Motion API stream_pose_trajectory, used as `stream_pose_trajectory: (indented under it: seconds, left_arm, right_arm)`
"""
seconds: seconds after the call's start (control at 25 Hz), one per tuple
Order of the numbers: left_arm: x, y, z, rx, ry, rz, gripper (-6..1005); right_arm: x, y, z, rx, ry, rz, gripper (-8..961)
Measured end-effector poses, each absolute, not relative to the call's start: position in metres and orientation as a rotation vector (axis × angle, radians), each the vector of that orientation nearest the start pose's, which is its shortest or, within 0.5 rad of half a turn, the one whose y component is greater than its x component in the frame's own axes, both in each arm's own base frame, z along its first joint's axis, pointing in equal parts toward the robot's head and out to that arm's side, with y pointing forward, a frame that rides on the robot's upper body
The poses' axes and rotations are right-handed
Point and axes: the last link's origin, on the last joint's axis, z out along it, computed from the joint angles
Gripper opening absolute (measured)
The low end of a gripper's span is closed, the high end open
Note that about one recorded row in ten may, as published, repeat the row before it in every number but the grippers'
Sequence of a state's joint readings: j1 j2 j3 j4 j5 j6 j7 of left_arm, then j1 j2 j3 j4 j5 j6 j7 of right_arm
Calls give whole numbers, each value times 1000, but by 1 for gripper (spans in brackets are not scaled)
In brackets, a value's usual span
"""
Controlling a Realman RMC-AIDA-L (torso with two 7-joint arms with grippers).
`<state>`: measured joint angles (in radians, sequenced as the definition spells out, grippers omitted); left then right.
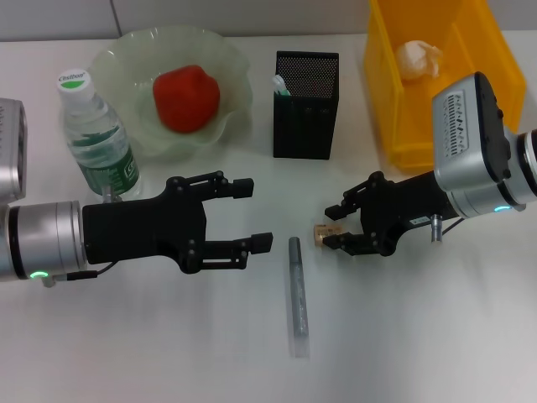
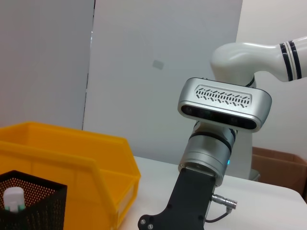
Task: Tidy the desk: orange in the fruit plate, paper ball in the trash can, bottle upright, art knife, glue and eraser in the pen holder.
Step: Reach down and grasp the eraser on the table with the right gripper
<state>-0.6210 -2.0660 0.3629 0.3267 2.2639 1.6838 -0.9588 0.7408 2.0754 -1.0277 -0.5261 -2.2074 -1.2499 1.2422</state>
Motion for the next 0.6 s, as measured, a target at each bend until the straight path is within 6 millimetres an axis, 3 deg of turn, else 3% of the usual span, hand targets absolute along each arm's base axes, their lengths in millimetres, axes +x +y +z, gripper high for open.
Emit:
stream_pose_trajectory:
  seconds: [0.44, 0.6]
  left_arm:
    - [-257, 298, -37, -2836, -345, -909, 815]
    - [-257, 298, -37, -2835, -343, -910, 814]
  right_arm:
    - [240, 363, -69, -2994, 85, 19, 406]
    - [240, 362, -70, -2999, 79, 11, 352]
